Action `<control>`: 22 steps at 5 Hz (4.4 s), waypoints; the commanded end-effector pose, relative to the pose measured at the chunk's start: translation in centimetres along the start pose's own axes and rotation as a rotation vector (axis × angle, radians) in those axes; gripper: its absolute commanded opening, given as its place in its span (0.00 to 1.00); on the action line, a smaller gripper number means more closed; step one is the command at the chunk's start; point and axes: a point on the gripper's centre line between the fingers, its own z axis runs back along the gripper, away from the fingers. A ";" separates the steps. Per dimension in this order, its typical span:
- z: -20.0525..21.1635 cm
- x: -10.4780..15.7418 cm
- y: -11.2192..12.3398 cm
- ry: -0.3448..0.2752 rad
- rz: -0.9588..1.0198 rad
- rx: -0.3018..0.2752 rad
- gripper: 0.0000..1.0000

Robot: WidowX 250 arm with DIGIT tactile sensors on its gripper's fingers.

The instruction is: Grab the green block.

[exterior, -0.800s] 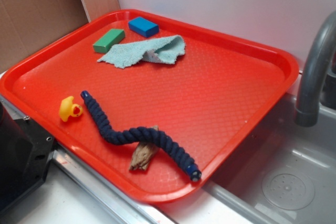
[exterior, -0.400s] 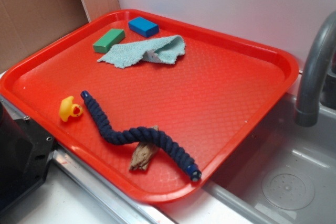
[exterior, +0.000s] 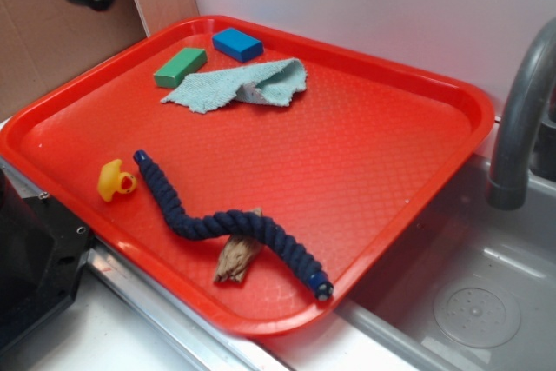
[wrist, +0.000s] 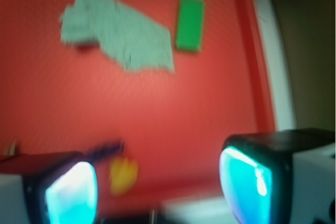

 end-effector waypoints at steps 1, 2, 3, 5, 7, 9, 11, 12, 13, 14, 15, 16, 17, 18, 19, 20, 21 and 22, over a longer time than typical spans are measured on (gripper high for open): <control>-2.5 4.2 3.5 -0.112 0.052 0.051 1.00; -3.3 6.1 3.5 -0.156 0.082 0.070 1.00; -5.5 7.6 3.1 -0.210 0.276 0.089 1.00; -9.9 9.8 4.1 -0.162 0.415 0.014 1.00; -11.0 9.6 2.8 -0.219 0.353 -0.003 1.00; -12.3 8.5 0.1 -0.137 0.275 0.052 0.00; -9.1 5.9 -1.5 -0.123 0.223 0.039 0.00; -6.1 4.8 -1.9 -0.147 0.200 0.036 1.00; -5.1 4.6 -1.8 -0.144 0.240 0.046 1.00; -5.2 5.1 -0.5 -0.130 0.295 0.032 1.00; -7.3 5.6 -0.3 -0.083 0.272 0.024 1.00; -9.3 6.1 -0.5 -0.048 0.254 0.031 1.00; -11.0 6.6 -0.5 -0.030 0.253 0.038 1.00; -12.4 6.4 -0.7 0.001 0.238 0.055 1.00; -10.9 6.0 0.0 -0.022 0.251 0.046 0.00; -6.6 5.4 0.3 -0.108 0.253 0.028 0.00; -1.9 4.7 -0.6 -0.181 0.238 0.029 0.00; 3.1 4.0 -3.2 -0.225 0.196 0.015 0.00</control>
